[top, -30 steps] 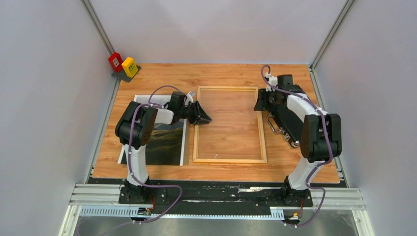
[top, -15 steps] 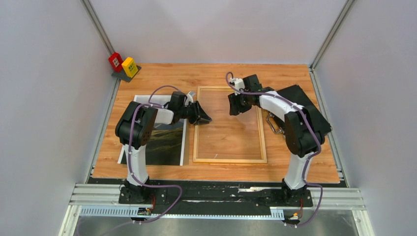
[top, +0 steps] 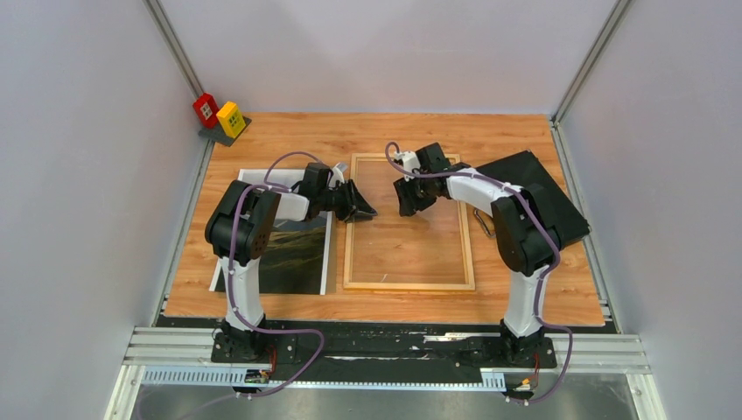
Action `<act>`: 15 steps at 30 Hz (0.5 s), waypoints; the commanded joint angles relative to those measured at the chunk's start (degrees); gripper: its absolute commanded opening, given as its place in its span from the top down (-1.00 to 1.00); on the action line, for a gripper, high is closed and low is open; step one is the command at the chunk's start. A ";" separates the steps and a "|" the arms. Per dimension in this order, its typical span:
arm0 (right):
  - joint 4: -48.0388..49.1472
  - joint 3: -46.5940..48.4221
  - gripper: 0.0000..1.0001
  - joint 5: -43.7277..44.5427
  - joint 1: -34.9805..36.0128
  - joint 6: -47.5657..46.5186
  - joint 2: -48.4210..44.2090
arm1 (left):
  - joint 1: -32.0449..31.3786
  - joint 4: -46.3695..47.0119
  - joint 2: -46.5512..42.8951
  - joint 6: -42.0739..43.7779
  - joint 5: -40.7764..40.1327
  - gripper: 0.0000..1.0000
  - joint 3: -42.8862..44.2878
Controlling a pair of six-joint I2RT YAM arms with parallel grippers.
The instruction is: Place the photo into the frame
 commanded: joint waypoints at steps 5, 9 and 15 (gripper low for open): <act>3.79 -2.61 0.11 1.74 0.12 -1.06 1.74 | -0.34 -2.63 0.68 3.82 -3.02 0.19 0.23; 3.96 -2.92 0.11 2.09 0.16 -1.37 1.44 | -0.34 -3.54 0.14 4.75 -3.46 0.11 0.45; 4.00 -3.16 0.11 2.26 0.10 -1.59 1.16 | -0.26 -7.73 -1.93 7.85 -4.72 -0.04 1.77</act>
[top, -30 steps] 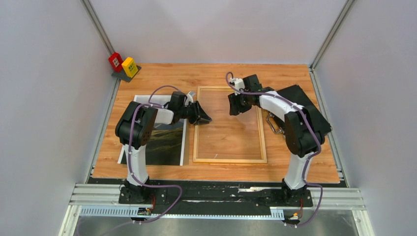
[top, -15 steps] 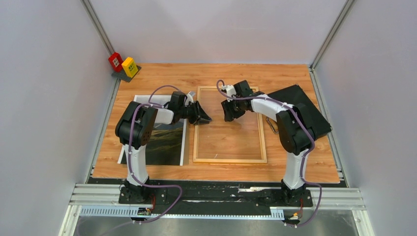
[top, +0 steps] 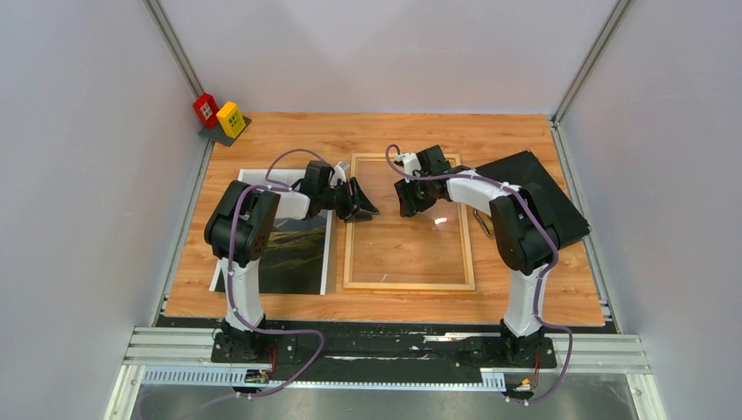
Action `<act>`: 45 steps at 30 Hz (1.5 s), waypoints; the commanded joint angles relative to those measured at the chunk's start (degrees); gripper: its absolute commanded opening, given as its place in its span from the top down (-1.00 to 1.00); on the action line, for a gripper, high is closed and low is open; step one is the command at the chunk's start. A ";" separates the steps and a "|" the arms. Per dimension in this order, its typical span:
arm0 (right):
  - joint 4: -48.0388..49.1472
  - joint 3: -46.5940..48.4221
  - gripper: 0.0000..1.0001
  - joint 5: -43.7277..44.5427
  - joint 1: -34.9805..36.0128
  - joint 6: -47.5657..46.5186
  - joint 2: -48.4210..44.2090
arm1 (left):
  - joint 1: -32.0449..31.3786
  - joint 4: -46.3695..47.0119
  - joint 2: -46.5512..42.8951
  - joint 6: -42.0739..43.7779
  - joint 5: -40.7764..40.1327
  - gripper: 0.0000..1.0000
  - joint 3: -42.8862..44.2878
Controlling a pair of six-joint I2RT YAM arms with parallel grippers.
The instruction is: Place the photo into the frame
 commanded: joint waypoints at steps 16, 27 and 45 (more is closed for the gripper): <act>0.97 -1.80 0.12 0.73 -1.10 -0.78 -0.10 | 0.24 -19.54 -5.63 15.58 -12.29 -0.33 5.46; 0.84 -2.30 0.12 0.95 -1.39 -0.60 -0.28 | 0.67 -24.76 -10.73 21.75 -16.71 -0.34 6.26; 0.49 -1.70 0.07 0.91 -1.46 -0.38 -2.08 | 4.17 -31.61 -22.50 28.93 -20.49 -0.34 4.93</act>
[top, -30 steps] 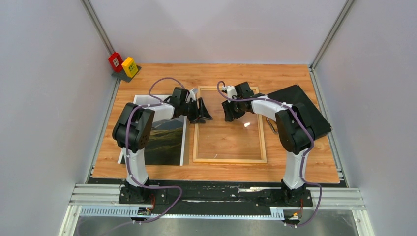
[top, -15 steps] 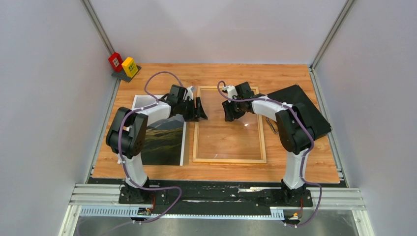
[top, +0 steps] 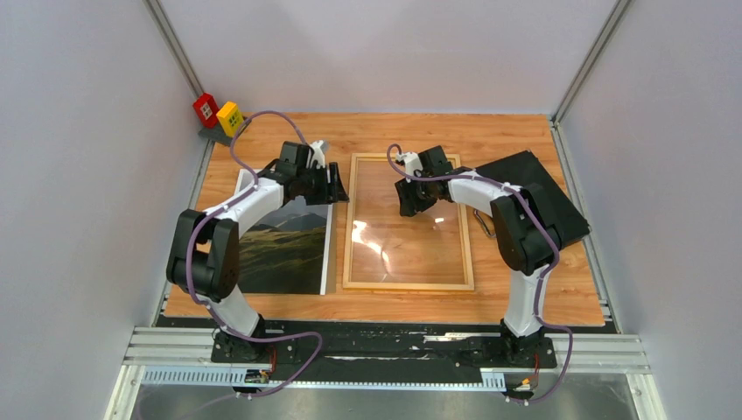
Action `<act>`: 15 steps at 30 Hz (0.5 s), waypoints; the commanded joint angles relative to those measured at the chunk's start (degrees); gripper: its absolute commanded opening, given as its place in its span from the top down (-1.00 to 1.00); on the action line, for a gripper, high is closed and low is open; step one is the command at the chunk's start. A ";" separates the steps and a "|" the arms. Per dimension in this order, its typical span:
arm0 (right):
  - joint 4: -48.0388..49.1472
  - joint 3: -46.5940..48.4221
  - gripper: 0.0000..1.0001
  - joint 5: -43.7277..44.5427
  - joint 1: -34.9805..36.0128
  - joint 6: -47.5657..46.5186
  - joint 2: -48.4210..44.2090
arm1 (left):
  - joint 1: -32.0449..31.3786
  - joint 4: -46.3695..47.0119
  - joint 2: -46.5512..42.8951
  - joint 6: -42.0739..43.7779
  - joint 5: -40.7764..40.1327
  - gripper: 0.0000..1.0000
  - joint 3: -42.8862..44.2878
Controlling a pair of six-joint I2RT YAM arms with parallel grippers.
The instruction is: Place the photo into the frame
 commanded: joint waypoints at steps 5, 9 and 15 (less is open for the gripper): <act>-2.78 0.65 0.00 1.91 -0.63 -0.10 -4.11 | 1.60 -2.02 -7.94 5.52 -1.47 -0.34 0.48; -4.05 2.30 -0.12 2.35 -0.71 -0.20 -5.91 | 1.76 -2.02 -10.51 7.84 -2.08 -0.35 0.57; -5.24 4.49 -0.27 3.85 -0.88 -0.34 -8.35 | 1.79 0.18 -10.40 9.53 -1.93 -0.35 2.38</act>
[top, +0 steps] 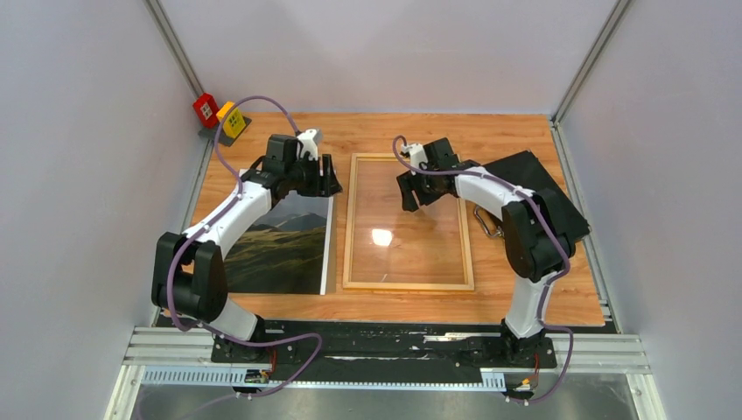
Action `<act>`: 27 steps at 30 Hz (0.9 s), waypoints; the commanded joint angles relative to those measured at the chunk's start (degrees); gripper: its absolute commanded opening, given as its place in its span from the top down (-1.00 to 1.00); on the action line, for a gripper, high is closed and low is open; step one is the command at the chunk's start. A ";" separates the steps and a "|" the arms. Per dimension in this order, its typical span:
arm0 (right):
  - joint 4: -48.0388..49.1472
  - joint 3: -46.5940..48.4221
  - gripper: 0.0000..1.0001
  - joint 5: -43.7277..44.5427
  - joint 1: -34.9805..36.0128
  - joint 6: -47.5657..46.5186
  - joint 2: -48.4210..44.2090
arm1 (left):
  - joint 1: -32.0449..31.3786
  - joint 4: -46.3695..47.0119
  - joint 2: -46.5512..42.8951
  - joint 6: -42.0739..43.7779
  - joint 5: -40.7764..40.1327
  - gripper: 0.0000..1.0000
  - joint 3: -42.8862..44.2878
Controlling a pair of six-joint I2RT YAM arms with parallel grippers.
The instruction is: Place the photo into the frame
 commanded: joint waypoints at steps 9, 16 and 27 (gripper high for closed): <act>-0.61 2.01 -0.43 4.28 -3.67 1.16 -10.05 | 0.30 6.00 5.06 1.50 1.62 -0.35 5.24; 1.22 -2.43 -0.45 3.00 -8.39 1.98 -13.72 | -0.03 11.16 15.33 -2.18 5.96 -0.48 11.72; 4.11 -10.44 -0.43 -0.95 -12.91 2.96 -15.62 | -2.66 12.50 35.01 -6.34 10.57 -0.65 29.51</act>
